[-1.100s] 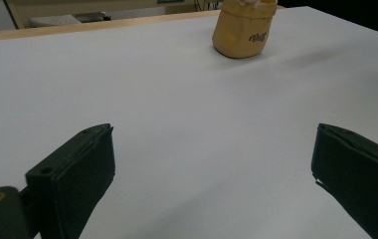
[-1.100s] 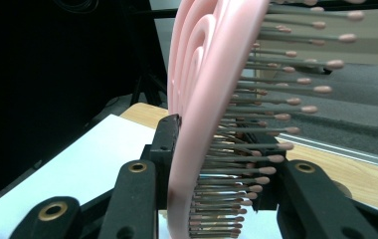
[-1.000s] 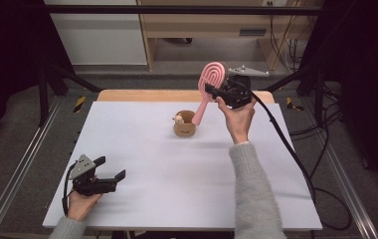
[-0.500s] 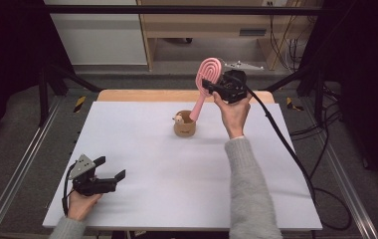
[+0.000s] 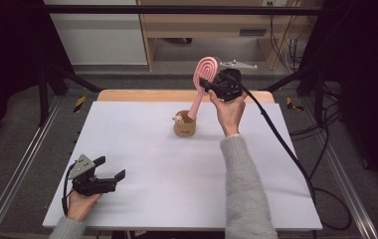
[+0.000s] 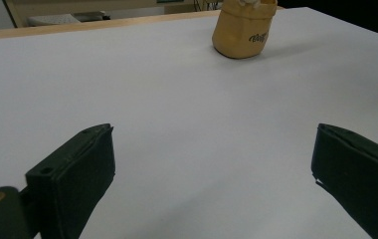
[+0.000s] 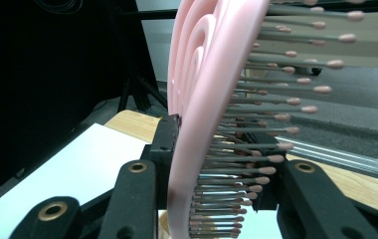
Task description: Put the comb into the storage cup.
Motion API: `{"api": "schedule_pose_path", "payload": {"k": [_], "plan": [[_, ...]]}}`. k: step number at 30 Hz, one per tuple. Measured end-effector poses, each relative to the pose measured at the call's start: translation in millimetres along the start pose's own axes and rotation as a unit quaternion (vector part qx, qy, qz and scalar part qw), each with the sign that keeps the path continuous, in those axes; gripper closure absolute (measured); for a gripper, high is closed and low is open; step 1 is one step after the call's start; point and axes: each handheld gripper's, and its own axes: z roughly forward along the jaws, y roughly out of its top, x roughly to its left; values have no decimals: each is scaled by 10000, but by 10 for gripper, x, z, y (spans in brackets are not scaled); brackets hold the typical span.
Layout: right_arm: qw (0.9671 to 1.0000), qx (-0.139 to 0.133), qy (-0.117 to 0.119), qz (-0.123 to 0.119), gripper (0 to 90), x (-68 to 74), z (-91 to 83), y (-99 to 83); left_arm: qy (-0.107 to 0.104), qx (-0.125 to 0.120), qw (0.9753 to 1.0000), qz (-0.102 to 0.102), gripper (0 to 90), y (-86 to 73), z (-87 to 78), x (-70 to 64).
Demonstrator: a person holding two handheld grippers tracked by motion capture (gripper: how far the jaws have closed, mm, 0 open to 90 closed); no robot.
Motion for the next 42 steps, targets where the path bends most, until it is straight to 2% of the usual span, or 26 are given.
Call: {"api": "schedule_pose_path", "payload": {"k": [7,42], "plan": [[10000,-30,-46,28,636,-7,52,0,30,-1,10000,1,35,0,-7,6],[9996,241,-168,46,636,7,415,-183,-14,11,10000,-18,35,-3,1,14]]}}
